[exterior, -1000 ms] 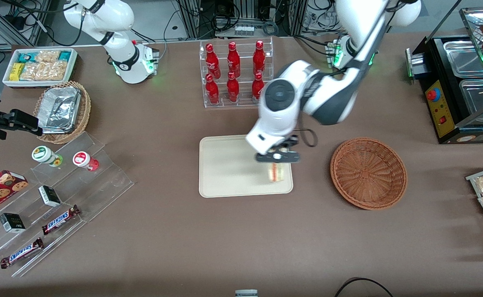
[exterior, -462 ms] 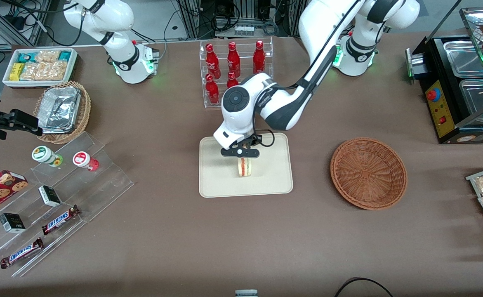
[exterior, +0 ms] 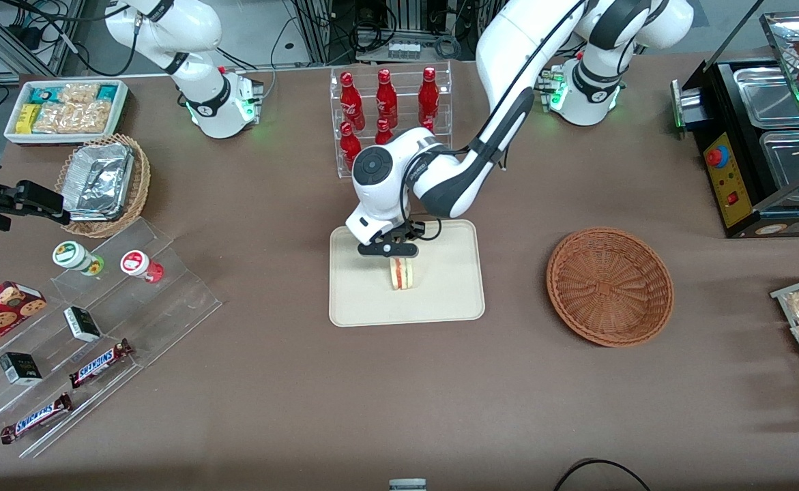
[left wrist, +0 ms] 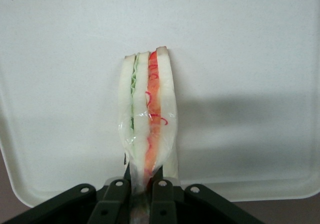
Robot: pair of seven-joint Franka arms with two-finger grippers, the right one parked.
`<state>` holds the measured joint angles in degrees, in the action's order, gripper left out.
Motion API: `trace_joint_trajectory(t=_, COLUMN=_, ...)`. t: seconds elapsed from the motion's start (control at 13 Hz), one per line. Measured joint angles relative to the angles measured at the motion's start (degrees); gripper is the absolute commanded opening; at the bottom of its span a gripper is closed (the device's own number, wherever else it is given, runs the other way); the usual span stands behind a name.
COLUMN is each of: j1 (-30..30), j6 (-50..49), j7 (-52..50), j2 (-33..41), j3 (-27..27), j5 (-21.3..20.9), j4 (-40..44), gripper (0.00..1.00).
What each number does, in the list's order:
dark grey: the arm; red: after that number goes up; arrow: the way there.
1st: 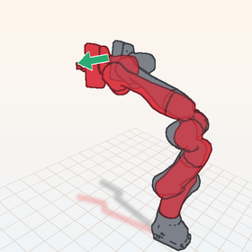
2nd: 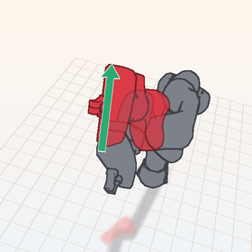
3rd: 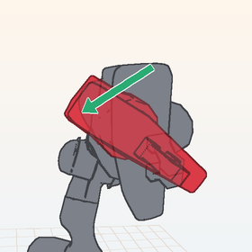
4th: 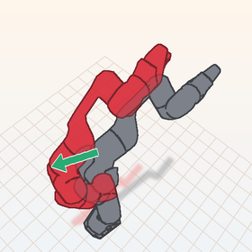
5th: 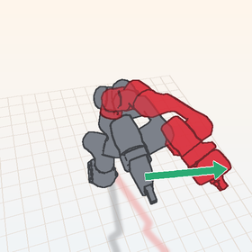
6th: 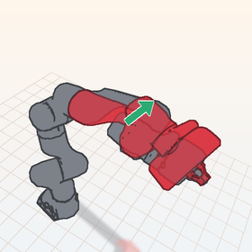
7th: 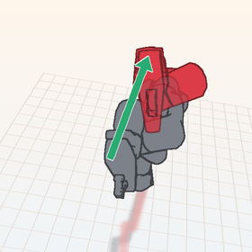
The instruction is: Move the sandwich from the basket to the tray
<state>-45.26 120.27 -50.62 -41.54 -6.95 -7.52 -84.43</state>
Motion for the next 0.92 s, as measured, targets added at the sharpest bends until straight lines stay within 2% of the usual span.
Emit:
trace_joint_trajectory(t=0.08, j1=0.0, j6=0.1, j7=0.0, j2=-0.08, j3=0.03, j5=-0.04, j4=0.19, gripper=0.99)
trace_joint_trajectory(t=0.46, j1=2.3, j6=-3.09, j7=-0.06, j2=3.02, j3=1.34, j5=-0.08, j4=3.07, gripper=1.0)
trace_joint_trajectory(t=0.92, j1=16.65, j6=-20.7, j7=2.51, j2=19.48, j3=1.71, j5=1.07, j4=3.89, gripper=1.0)
